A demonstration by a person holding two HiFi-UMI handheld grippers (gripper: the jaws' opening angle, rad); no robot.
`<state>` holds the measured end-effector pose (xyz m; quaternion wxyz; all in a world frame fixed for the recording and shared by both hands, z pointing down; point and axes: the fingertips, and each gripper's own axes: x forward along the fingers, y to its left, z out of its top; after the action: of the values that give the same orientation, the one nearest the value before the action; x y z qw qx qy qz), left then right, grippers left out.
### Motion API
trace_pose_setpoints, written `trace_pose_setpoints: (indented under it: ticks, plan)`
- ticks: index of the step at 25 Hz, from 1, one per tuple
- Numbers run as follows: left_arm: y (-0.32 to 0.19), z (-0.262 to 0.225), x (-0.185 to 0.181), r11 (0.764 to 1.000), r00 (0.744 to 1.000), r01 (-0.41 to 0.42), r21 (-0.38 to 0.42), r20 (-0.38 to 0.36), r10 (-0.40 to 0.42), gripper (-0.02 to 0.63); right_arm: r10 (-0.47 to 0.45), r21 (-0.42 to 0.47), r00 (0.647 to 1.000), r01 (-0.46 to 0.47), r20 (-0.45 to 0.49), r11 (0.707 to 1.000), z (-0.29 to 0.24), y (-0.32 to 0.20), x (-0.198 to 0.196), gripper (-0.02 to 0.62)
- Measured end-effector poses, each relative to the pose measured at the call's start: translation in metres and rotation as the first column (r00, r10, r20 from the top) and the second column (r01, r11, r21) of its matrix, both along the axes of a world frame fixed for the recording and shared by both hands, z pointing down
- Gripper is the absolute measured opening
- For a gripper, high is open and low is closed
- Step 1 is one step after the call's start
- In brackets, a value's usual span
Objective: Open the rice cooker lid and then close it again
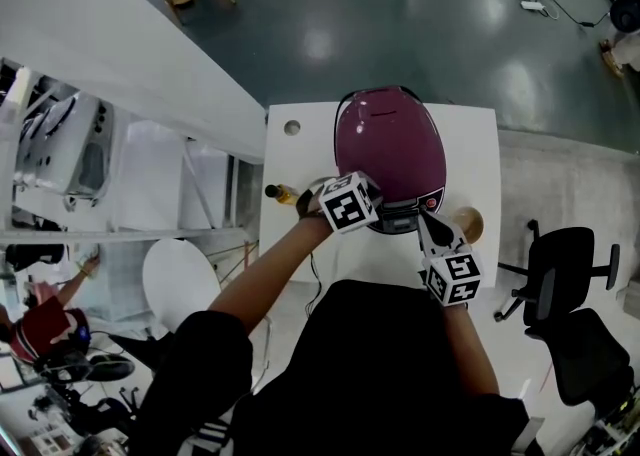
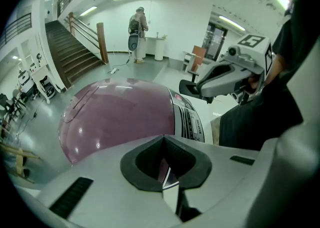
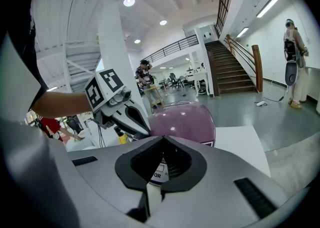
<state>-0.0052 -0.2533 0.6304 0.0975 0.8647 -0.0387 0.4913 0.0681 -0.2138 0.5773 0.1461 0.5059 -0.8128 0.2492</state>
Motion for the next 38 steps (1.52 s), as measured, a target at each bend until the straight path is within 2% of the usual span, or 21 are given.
trace_pose_setpoints:
  ticks: [2,4,10,13,15,18,21,24,27,29,33,36,38]
  plan:
    - [-0.002,-0.001,-0.001,1.000,1.000,-0.019,0.001,0.021,0.019,0.002,0.000,0.000,1.000,0.000,0.001,1.000,-0.002,-0.004,-0.002,0.000]
    - [-0.003,0.000,-0.002,1.000,1.000,-0.017,0.003,0.009,0.017,0.002,0.000,0.003,1.000,0.000,0.003,1.000,-0.004,-0.005,-0.004,0.000]
    - [-0.001,0.000,-0.004,0.999,0.997,0.028,-0.035,-0.070,-0.031,0.002,0.011,0.019,1.000,-0.011,-0.005,1.000,-0.011,-0.002,0.000,0.000]
    - [-0.005,-0.006,-0.008,0.997,0.989,0.080,-0.007,-0.126,-0.080,0.002,0.023,0.030,1.000,-0.023,-0.011,0.999,-0.016,0.002,0.003,0.000]
    - [-0.005,-0.017,-0.013,0.991,0.973,0.133,0.018,-0.192,-0.127,0.002,0.033,0.038,0.999,-0.032,-0.014,0.999,-0.020,0.007,0.004,0.000]
    - [0.000,-0.036,-0.021,0.972,0.922,0.232,0.026,-0.325,-0.211,0.002,0.051,0.041,0.998,-0.050,-0.022,0.998,-0.022,0.020,0.006,0.000]
    - [0.015,-0.044,-0.033,0.939,0.844,0.343,-0.003,-0.437,-0.310,0.003,0.070,0.029,0.997,-0.069,-0.034,0.997,-0.020,0.039,0.007,0.000]
    - [0.041,-0.044,-0.046,0.901,0.762,0.432,-0.051,-0.514,-0.394,0.003,0.079,-0.005,0.996,-0.080,-0.043,0.997,-0.013,0.059,0.006,0.000]
    - [0.076,-0.044,-0.054,0.877,0.706,0.469,-0.104,-0.552,-0.443,0.003,0.051,-0.018,0.997,-0.052,-0.053,0.998,-0.013,0.072,0.001,0.000]
    - [0.096,-0.049,-0.060,0.853,0.665,0.509,-0.118,-0.576,-0.476,0.003,0.022,0.003,0.998,-0.021,-0.053,1.000,-0.019,0.076,-0.004,0.000]
    - [0.129,-0.067,-0.071,0.789,0.580,0.608,-0.091,-0.628,-0.519,0.003,-0.042,0.037,0.999,0.043,-0.035,0.998,-0.029,0.091,-0.012,0.000]
    - [0.159,-0.079,-0.077,0.739,0.535,0.670,-0.067,-0.646,-0.544,0.003,-0.082,0.058,0.996,0.083,-0.026,0.995,-0.034,0.112,-0.012,0.000]
    - [0.178,-0.084,-0.080,0.698,0.505,0.715,-0.047,-0.655,-0.562,0.002,-0.095,0.080,0.995,0.096,-0.015,0.992,-0.040,0.127,-0.008,0.000]
